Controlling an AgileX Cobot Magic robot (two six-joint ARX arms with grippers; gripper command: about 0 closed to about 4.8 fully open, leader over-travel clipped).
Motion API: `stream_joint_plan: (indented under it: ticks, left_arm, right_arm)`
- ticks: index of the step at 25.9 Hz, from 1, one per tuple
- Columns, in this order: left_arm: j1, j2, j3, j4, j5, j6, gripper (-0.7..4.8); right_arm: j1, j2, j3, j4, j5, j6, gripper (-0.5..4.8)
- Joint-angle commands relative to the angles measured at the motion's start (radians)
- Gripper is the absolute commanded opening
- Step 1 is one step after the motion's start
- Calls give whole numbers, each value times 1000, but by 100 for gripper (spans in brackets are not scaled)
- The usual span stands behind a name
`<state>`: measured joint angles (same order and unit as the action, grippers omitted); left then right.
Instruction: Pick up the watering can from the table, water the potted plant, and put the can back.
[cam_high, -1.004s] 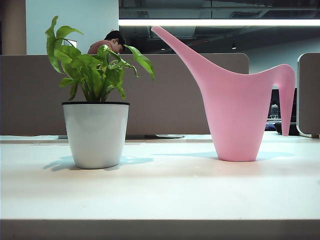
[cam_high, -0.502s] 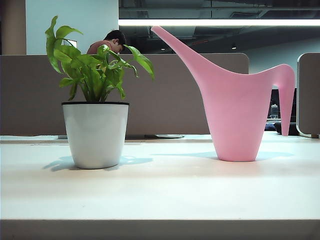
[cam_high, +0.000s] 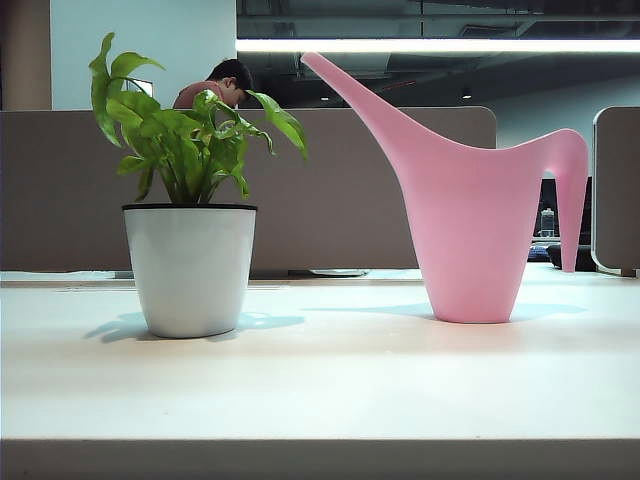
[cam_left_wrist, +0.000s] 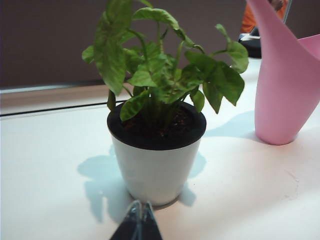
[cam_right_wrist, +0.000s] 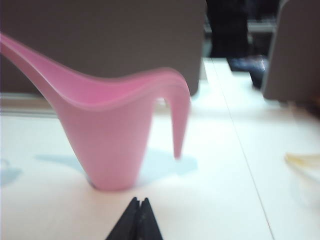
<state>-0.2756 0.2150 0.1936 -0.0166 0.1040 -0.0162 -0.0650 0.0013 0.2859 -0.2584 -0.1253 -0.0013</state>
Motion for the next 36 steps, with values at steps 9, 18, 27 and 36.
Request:
stream_joint_plan:
  ticks: [9, 18, 27, 36]
  left_arm:
    - [2, -182, -114, -45, -39, -21, -5]
    - [6, -212, -124, -77, -130, -19, -5]
    - [7, -212, -124, -74, -126, 3, -5]
    - [7, -212, -151, -79, -104, 39, -6]
  right_arm:
    - [1, -2, 1, -29, 45, 175, 40]
    - [1, -2, -176, 178, 16, 49, -9]
    - [14, -1, -285, 195, -66, -22, -9]
    - [151, 0, -285, 187, 24, -57, -9]
